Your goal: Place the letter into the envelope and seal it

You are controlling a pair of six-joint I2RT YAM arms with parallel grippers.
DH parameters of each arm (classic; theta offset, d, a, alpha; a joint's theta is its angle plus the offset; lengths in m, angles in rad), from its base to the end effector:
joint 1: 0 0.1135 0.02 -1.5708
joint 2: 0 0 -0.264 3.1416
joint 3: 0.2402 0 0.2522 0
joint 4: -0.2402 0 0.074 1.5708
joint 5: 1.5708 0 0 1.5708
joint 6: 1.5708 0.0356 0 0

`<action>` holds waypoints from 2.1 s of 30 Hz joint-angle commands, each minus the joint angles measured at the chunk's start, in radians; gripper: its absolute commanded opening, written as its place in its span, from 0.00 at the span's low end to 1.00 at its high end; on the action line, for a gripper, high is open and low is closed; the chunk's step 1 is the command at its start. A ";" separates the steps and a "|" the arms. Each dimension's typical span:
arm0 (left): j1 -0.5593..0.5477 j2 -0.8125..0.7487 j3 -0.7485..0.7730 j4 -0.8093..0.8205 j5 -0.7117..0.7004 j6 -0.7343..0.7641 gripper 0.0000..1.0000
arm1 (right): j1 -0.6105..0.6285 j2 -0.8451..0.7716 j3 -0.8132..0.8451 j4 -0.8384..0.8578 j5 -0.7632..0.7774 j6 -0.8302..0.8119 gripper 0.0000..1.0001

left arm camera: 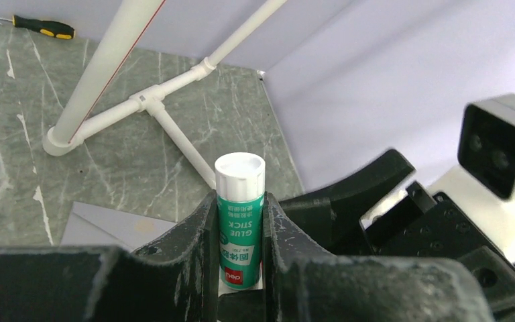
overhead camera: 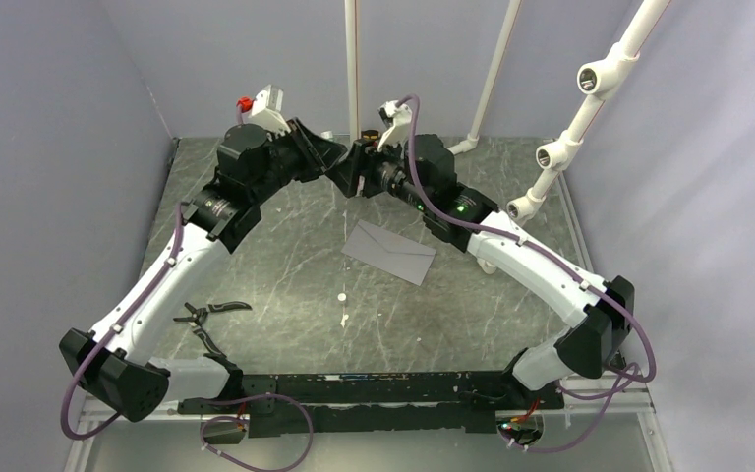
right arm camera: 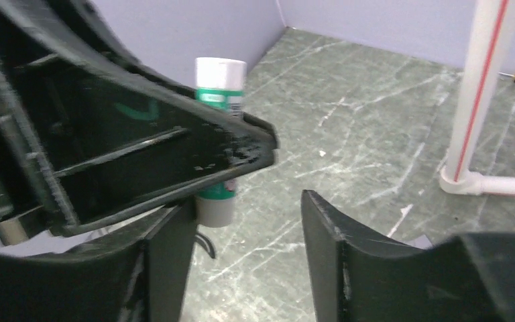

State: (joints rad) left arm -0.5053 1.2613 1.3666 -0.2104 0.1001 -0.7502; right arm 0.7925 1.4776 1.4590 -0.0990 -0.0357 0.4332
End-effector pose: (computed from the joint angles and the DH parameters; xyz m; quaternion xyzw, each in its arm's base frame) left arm 0.2483 -0.1414 0.4389 -0.0574 0.7409 -0.4225 0.5189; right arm 0.2450 0.2503 0.4189 -0.1452 0.7332 0.3930 0.5357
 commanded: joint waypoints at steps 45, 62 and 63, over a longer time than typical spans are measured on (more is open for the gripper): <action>0.249 0.132 0.082 -0.083 0.817 -0.294 0.45 | -0.108 0.035 0.173 -0.304 -0.463 -0.651 0.00; 0.249 0.116 0.059 -0.168 0.786 -0.176 0.03 | -0.109 0.065 0.199 -0.329 -0.445 -0.591 0.31; 0.249 0.110 0.060 -0.178 0.764 -0.164 0.03 | -0.108 0.056 0.184 -0.315 -0.443 -0.579 0.46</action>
State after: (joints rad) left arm -0.2489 1.4055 1.4231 -0.3790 0.8612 -0.9611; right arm 0.6891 1.5406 1.6314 -0.4667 -0.5083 -0.1860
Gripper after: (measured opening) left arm 0.283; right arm 0.247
